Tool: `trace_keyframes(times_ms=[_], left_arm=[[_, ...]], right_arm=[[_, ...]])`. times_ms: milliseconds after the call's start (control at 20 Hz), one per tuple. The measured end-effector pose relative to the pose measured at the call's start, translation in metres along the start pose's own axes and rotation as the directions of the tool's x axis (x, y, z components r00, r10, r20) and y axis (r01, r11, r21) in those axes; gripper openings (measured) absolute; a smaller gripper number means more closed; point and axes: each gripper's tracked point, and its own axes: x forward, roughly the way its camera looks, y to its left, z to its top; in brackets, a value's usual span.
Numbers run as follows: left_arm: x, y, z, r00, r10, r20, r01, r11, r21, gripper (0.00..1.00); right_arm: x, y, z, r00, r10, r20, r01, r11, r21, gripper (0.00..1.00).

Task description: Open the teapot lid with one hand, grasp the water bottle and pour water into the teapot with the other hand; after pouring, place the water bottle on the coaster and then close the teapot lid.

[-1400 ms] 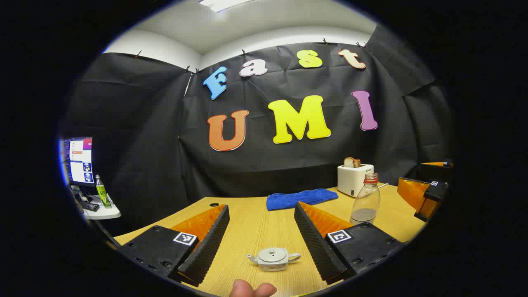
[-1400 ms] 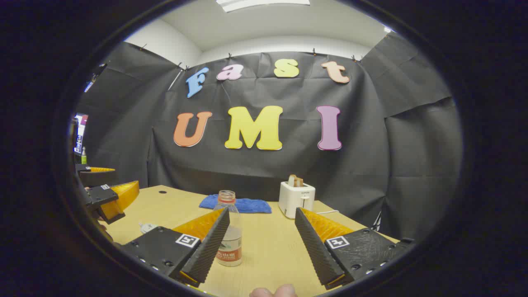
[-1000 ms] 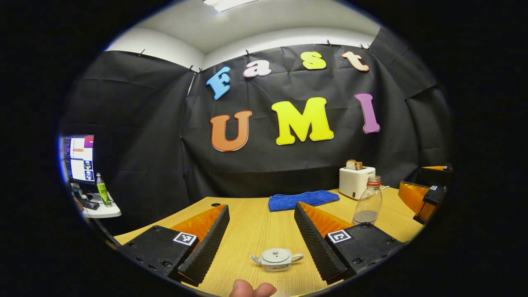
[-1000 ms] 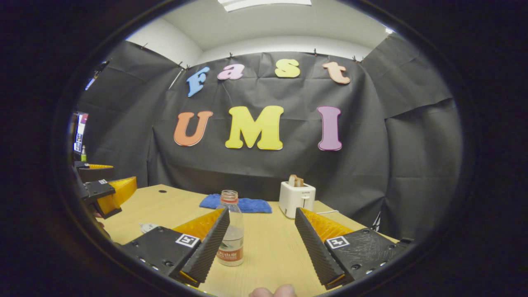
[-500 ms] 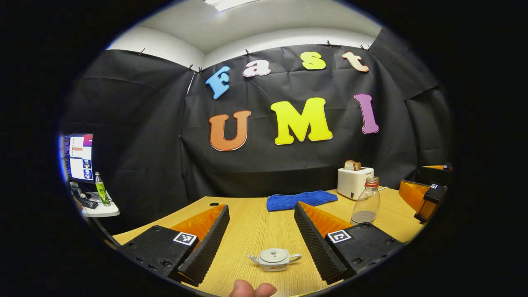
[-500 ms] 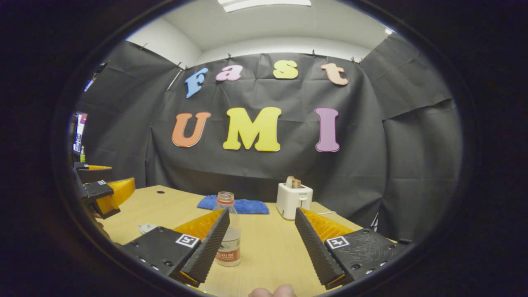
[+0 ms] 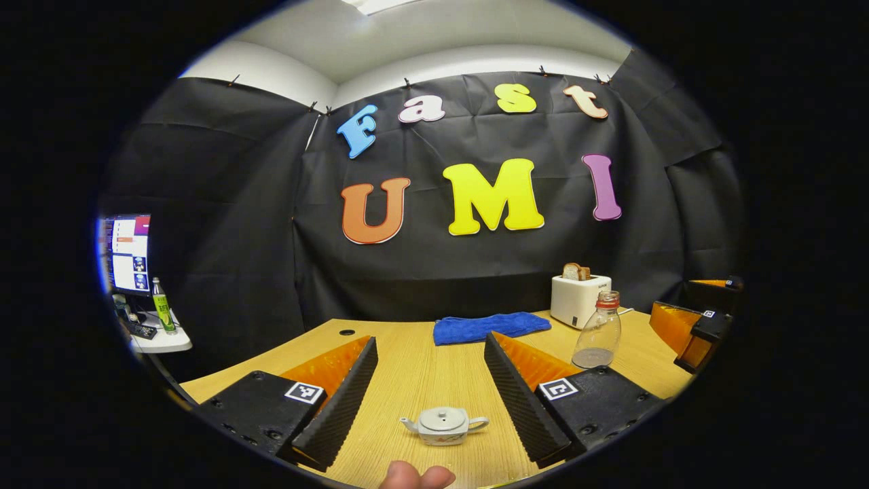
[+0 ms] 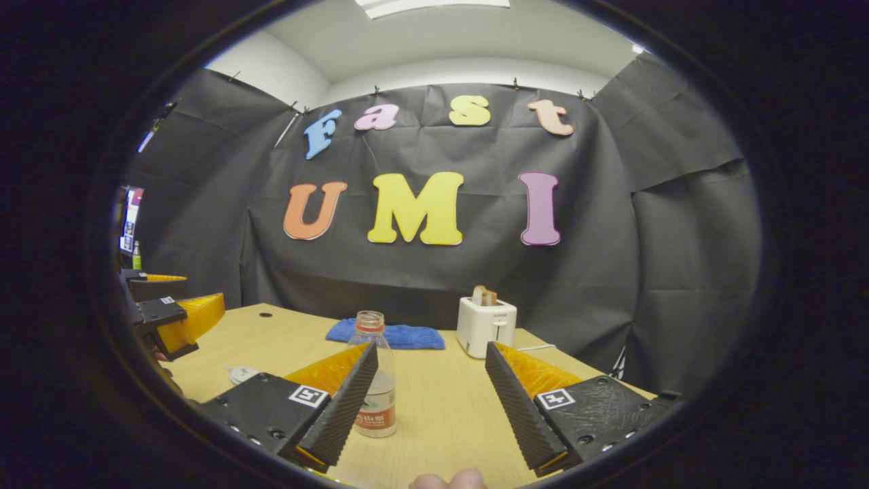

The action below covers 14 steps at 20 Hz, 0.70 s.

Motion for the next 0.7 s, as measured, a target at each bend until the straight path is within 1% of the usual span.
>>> trace_keyframes(times_ms=[100, 200, 350, 550, 700], left_arm=[[-0.003, -0.001, -0.002, 1.0, 0.004, -0.006, -0.004, 1.0, 0.003, 0.99], [-0.006, 0.0, -0.005, 1.0, -0.008, -0.004, 0.008, 1.0, 0.001, 0.99], [-0.008, 0.008, -0.017, 1.0, 0.002, -0.015, -0.002, 1.0, -0.017, 0.99], [-0.009, 0.009, -0.043, 0.997, -0.018, -0.08, 0.014, 0.999, -0.047, 0.99], [-0.008, 0.001, -0.067, 0.989, -0.041, -0.143, 0.035, 0.998, -0.044, 0.99]], right_arm=[[0.002, -0.002, -0.005, 1.0, 0.009, -0.009, -0.009, 1.0, 0.015, 0.95], [0.004, -0.005, -0.013, 1.0, 0.012, -0.024, -0.011, 1.0, 0.022, 0.95], [0.004, -0.014, -0.021, 0.999, -0.001, -0.036, 0.002, 0.999, 0.033, 0.95], [0.007, -0.019, -0.025, 0.999, -0.017, -0.031, 0.018, 1.0, 0.024, 0.96], [0.007, -0.021, -0.028, 0.999, -0.022, -0.031, 0.023, 1.0, 0.005, 0.96]])
